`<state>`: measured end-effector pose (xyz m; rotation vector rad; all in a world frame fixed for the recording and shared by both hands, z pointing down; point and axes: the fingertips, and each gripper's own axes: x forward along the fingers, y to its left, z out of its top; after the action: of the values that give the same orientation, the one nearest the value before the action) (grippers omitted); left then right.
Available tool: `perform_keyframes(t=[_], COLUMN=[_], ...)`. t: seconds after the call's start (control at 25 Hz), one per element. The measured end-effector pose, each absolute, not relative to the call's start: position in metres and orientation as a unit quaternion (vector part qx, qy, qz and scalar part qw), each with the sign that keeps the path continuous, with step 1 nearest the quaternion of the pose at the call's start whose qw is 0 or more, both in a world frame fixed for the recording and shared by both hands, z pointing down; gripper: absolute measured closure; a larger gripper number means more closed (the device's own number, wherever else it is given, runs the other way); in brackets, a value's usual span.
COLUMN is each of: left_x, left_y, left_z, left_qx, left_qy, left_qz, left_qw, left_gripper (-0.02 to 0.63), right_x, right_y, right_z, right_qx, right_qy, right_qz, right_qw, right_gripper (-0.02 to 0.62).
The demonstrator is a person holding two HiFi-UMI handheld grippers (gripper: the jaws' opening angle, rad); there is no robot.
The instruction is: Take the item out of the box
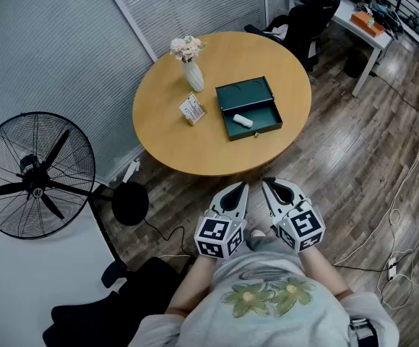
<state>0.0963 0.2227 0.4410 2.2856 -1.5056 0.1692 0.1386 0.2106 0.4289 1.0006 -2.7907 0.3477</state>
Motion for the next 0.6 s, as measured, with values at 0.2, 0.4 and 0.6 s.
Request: perform_keyframes(t=[0.2, 0.4, 0.6], left_x=[0.094, 0.089, 0.084], left_y=[0.223, 0.221, 0.211], left_z=[0.442, 0.444, 0.446], left_qx=[0.815, 0.813, 0.812], left_qy=[-0.542, -0.544, -0.545], left_qz=[0.056, 0.056, 0.055], left_qw=[0.198, 0.200, 0.203], left_gripper=[0.604, 0.604, 0.604], right_x=[0.138, 0.135, 0.131], right_y=[0.212, 0.206, 0.195], right_z=[0.432, 0.436, 0.439], right_qx=[0.334, 0.342, 0.346], right_qy=[-0.933, -0.930, -0.928], right_qz=[0.115, 0.115, 0.116], right_qw=[0.077, 0.073, 0.075], right_gripper=[0.591, 0.591, 0.591])
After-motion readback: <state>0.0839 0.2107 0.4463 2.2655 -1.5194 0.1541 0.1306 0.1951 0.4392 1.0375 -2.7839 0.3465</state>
